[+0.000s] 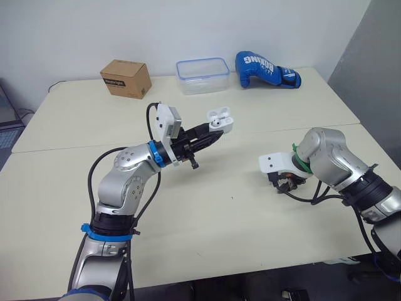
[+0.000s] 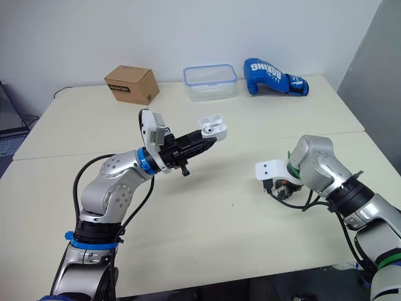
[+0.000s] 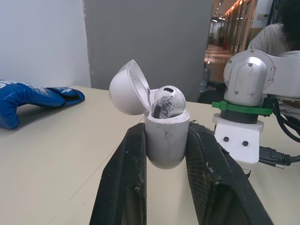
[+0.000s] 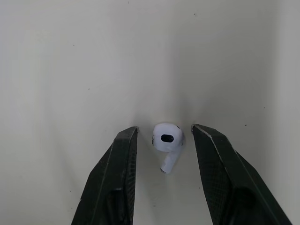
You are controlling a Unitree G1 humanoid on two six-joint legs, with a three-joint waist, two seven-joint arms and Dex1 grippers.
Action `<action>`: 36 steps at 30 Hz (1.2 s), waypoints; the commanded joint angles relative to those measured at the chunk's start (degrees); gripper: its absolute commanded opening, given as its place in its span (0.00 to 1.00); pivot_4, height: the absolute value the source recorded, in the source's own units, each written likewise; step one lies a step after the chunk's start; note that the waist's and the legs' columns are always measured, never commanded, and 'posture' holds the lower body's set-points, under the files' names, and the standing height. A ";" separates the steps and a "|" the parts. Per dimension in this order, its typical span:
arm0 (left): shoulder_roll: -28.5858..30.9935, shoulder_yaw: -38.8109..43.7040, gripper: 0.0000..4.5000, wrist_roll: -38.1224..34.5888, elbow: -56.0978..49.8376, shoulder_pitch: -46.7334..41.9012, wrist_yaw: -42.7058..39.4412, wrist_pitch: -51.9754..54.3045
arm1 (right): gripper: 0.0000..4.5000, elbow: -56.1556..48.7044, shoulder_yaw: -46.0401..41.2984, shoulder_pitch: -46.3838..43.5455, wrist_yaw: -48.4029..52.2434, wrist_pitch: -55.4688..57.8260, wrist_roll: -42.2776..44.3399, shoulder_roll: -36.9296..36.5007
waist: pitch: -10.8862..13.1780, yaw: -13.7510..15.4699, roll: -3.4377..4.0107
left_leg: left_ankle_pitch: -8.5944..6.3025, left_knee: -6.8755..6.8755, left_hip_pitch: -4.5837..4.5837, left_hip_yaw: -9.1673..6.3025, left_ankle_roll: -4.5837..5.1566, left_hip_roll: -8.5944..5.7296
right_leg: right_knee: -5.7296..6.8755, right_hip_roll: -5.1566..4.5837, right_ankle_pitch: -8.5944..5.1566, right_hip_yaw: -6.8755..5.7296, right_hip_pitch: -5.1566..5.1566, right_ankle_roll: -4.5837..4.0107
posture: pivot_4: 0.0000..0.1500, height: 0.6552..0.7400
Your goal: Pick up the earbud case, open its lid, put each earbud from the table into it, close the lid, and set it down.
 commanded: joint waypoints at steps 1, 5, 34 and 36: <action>0.06 0.15 0.17 -0.56 -1.85 -1.06 -0.37 -0.88 | 0.42 -0.41 -0.95 0.18 0.01 -0.25 -1.24 -0.67 | 0.00 0.01 0.00 | 0.00 0.00 0.00 0.00 0.00 0.00 | 0.00 0.00 0.00 0.00 0.00 0.00 | 1.00 1.00; -0.03 0.09 0.17 -0.58 -1.86 -1.08 -0.37 -0.89 | 0.42 -1.46 -1.04 0.48 0.37 0.40 -1.24 -0.73 | 0.00 0.00 0.00 | 0.00 0.00 0.00 0.00 0.00 0.00 | 0.00 0.00 0.00 0.00 0.00 0.00 | 1.00 1.00; -0.57 0.31 0.17 -0.32 -1.37 -0.31 0.25 -1.63 | 0.09 -8.68 -19.05 4.38 -15.13 24.87 5.92 5.34 | 0.00 0.42 0.00 | 0.00 0.00 0.00 0.02 0.00 0.00 | 0.04 0.00 0.00 0.03 -0.01 0.00 | 1.00 1.00; -0.59 0.32 0.17 -0.28 -1.23 -0.29 0.21 -1.65 | 0.09 -6.32 -22.24 3.41 -21.18 26.45 6.18 8.29 | 0.00 0.38 0.00 | 0.00 0.00 0.01 0.01 0.00 0.01 | 0.09 0.01 0.00 0.03 -0.03 -0.01 | 1.00 1.00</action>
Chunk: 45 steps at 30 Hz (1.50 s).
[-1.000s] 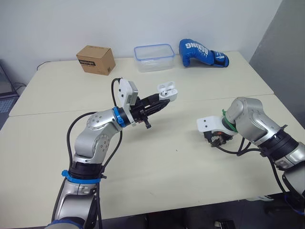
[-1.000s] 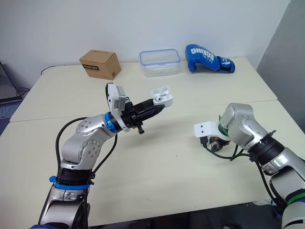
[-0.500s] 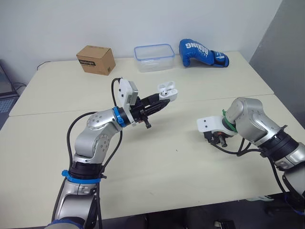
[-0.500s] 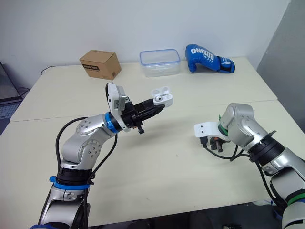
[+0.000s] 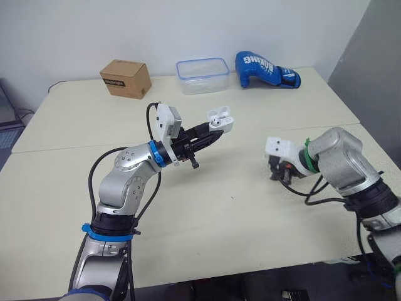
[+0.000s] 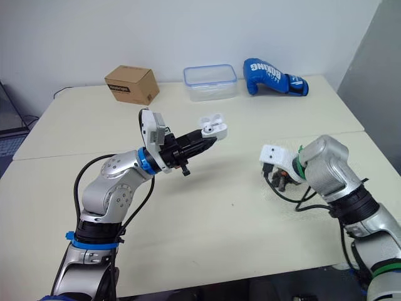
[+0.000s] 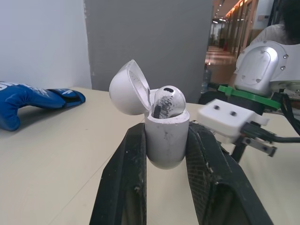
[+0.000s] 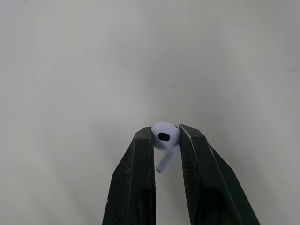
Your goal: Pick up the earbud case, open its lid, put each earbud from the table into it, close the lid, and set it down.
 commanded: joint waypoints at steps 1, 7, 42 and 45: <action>-0.04 0.35 0.17 -0.30 -1.28 -0.35 -0.03 -1.21 | 0.09 2.36 -7.40 -2.83 -10.12 3.48 1.47 3.72 | 0.00 0.01 0.00 | 0.00 0.00 0.00 0.00 0.00 0.00 | 0.00 0.00 0.00 0.00 -0.01 0.00 | 1.00 1.00; 0.17 0.65 0.17 -0.10 -0.56 -0.18 -0.29 -1.53 | 0.09 2.02 -19.53 -5.59 -24.65 7.15 5.80 12.77 | 0.00 -0.18 0.01 | 0.00 -0.04 -0.03 -0.01 0.00 -0.01 | -0.05 -0.01 0.00 0.00 -0.04 0.00 | 1.00 1.00; 0.89 0.56 0.17 0.91 4.29 -3.15 -2.81 -3.51 | 0.09 -28.82 -30.01 3.07 -45.06 5.33 37.51 27.34 | -0.03 -0.62 0.06 | 0.00 -0.05 0.00 -0.04 0.01 -0.01 | 0.03 0.01 0.00 -0.01 -0.04 0.00 | 1.00 1.00; 0.86 0.49 0.17 0.82 3.90 -3.04 -2.76 -3.32 | 0.09 -27.93 -28.79 3.00 -45.66 3.69 37.69 27.09 | -0.03 -0.62 0.06 | 0.00 -0.05 0.00 -0.04 0.01 -0.01 | 0.03 0.01 0.00 -0.01 -0.04 0.00 | 1.00 1.00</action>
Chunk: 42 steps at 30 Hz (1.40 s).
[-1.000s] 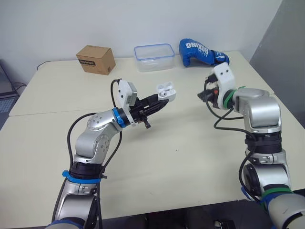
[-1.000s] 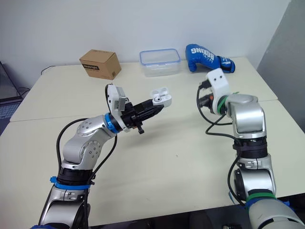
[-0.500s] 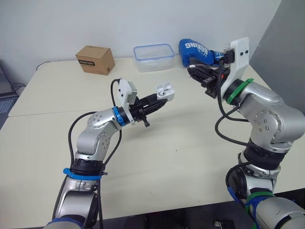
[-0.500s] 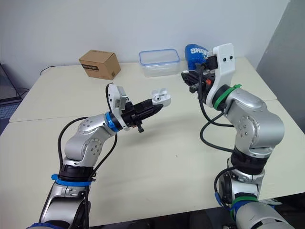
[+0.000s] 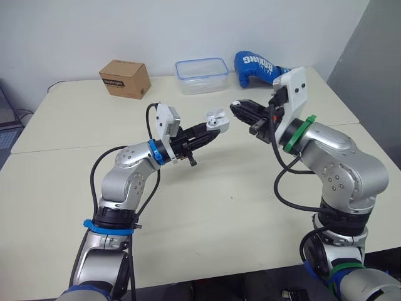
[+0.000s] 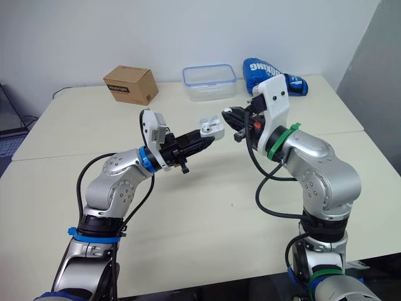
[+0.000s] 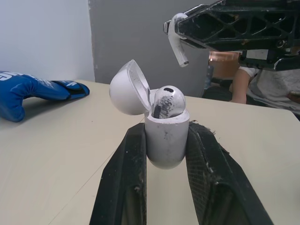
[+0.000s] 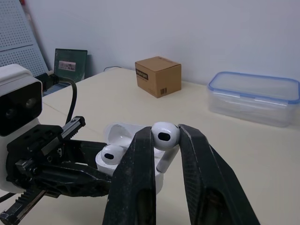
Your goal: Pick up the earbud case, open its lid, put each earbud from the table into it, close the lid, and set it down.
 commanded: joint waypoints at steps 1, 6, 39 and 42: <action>0.32 0.43 0.17 -0.54 -2.64 -1.07 -0.23 -0.52 | 0.09 -0.42 1.02 -0.41 -0.77 -2.93 1.53 -0.52 | 0.00 0.00 0.00 | 0.00 0.00 0.00 0.00 0.00 0.00 | -0.01 0.00 0.00 0.00 0.00 0.00 | 1.00 1.00; 0.19 0.36 0.17 -0.62 -2.84 -1.18 -0.27 -0.27 | 0.09 0.13 2.83 0.25 -1.48 -4.77 2.13 -1.30 | 0.00 0.01 0.00 | 0.00 0.00 0.00 0.00 0.00 0.00 | -0.01 0.00 0.00 0.00 0.00 0.00 | 1.00 1.00; 0.00 0.81 0.17 -1.36 -4.59 -1.33 0.46 1.10 | 0.09 1.93 8.35 1.24 -5.78 -8.64 1.45 -3.48 | 0.00 0.01 0.00 | 0.00 0.00 0.00 0.00 0.00 0.01 | -0.02 0.01 0.00 0.00 0.01 0.00 | 1.00 1.00; -0.04 0.83 0.17 -1.33 -4.55 -1.36 0.53 1.14 | 0.09 2.24 8.65 1.43 -5.88 -9.21 1.20 -3.93 | 0.00 0.01 0.00 | 0.00 -0.01 0.00 0.00 0.00 0.00 | -0.03 0.01 0.00 0.00 0.01 0.00 | 1.00 1.00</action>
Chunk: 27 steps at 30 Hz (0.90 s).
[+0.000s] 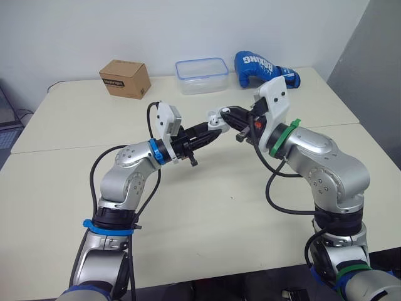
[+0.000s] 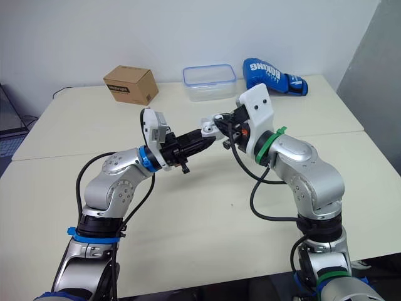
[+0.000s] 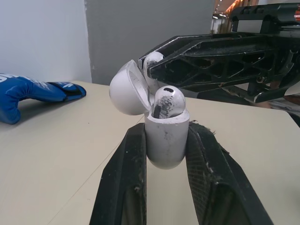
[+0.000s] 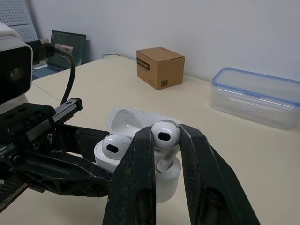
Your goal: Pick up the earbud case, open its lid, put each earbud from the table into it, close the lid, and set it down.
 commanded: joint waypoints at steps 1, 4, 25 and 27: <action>-0.01 0.84 0.17 -1.03 -2.75 -1.32 0.24 -0.59 | 0.09 -0.61 0.19 -0.02 -0.49 -1.95 -0.39 -0.81 | 0.00 0.00 0.00 | 0.00 0.00 0.00 0.00 0.00 0.00 | 0.00 0.00 0.00 0.00 0.00 0.00 | 1.00 1.00; -0.08 0.94 0.17 -1.14 -2.81 -1.29 0.39 -0.54 | 0.09 -0.88 1.05 0.31 -0.23 -2.62 -0.69 -1.53 | 0.00 0.00 0.00 | 0.00 0.00 0.00 0.00 0.00 0.00 | 0.00 0.00 0.00 0.00 0.00 0.00 | 1.00 1.00; 0.07 0.87 0.17 -1.11 -2.98 -1.16 0.52 -0.47 | 0.99 -1.13 -2.87 -1.03 -0.24 -0.36 5.05 -0.31 | 0.00 0.00 0.00 | 0.00 0.00 0.00 -0.01 0.00 0.01 | 0.00 0.00 0.00 0.00 0.00 0.00 | 1.00 1.00; 0.14 0.88 0.17 -1.10 -2.98 -1.13 0.48 -0.47 | 0.99 -0.94 -4.49 -1.65 0.36 0.57 7.12 -0.52 | 0.00 0.05 0.00 | 0.00 -0.01 0.00 -0.01 0.00 0.00 | -0.01 0.00 0.00 0.00 0.01 0.00 | 1.00 1.00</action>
